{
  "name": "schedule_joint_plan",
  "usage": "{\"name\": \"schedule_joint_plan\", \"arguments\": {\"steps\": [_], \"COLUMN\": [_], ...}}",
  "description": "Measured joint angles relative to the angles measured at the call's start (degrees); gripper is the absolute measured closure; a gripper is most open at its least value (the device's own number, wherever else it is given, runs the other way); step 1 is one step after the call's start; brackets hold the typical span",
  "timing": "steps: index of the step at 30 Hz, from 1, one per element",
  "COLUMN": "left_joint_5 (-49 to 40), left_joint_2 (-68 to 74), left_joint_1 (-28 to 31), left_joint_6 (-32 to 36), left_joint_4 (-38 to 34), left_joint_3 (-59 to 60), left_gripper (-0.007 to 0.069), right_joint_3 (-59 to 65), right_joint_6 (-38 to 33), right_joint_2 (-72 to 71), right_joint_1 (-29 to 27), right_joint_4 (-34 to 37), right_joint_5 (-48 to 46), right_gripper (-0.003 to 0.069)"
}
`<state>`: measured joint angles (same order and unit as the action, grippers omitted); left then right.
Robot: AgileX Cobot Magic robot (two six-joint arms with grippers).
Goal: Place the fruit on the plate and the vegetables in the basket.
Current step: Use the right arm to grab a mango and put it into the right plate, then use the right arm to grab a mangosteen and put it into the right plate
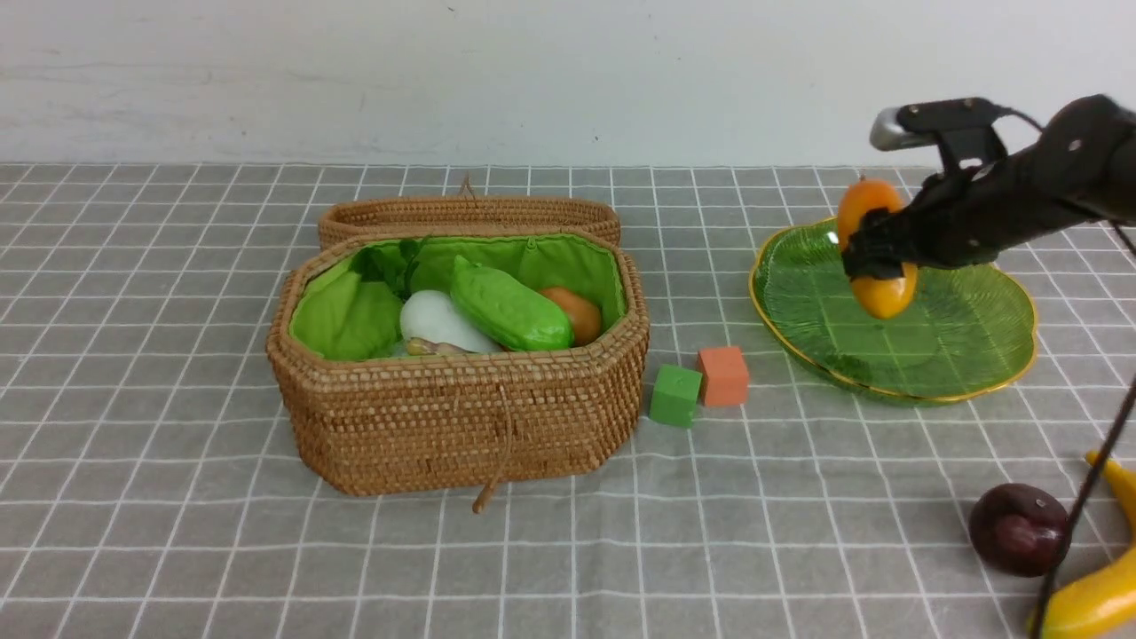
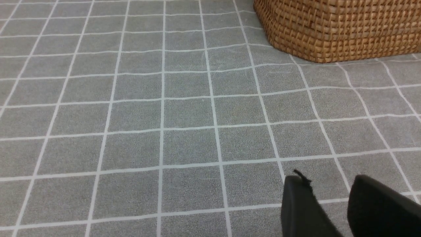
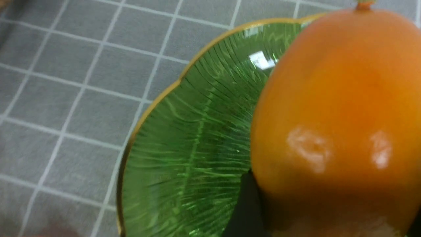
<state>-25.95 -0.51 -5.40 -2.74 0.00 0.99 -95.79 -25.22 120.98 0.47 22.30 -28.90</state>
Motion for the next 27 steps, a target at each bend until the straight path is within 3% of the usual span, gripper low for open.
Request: {"name": "schedule_joint_plan", "arguments": {"steps": [2, 6, 8, 15, 20, 27], "left_joint_5": [0.0, 0.0, 0.0, 0.0, 0.0, 0.0], "left_joint_2": [0.0, 0.0, 0.0, 0.0, 0.0, 0.0], "left_joint_1": [0.0, 0.0, 0.0, 0.0, 0.0, 0.0], "left_joint_6": [0.0, 0.0, 0.0, 0.0, 0.0, 0.0], "left_joint_4": [0.0, 0.0, 0.0, 0.0, 0.0, 0.0], "left_joint_3": [0.0, 0.0, 0.0, 0.0, 0.0, 0.0], "left_gripper": [0.0396, 0.0393, 0.0391, 0.0387, 0.0387, 0.0387], "right_joint_3": [-0.84, -1.51, -1.58, -1.57, 1.87, 19.4], "right_joint_6": [2.75, 6.52, 6.84, 12.17, 16.52, 25.55], "right_joint_2": [1.06, 1.4, 1.16, -6.24, -16.76, -31.85], "right_joint_1": [0.0, 0.0, 0.0, 0.0, 0.11, 0.11], "right_joint_4": [-0.96, -3.47, -4.06, -6.66, -6.72, -9.79], "right_joint_5": [-0.91, -4.36, -5.32, -17.22, -19.85, -20.45], "right_gripper": [0.0098, -0.0009, -0.0017, -0.0015, -0.0005, 0.0032]}}
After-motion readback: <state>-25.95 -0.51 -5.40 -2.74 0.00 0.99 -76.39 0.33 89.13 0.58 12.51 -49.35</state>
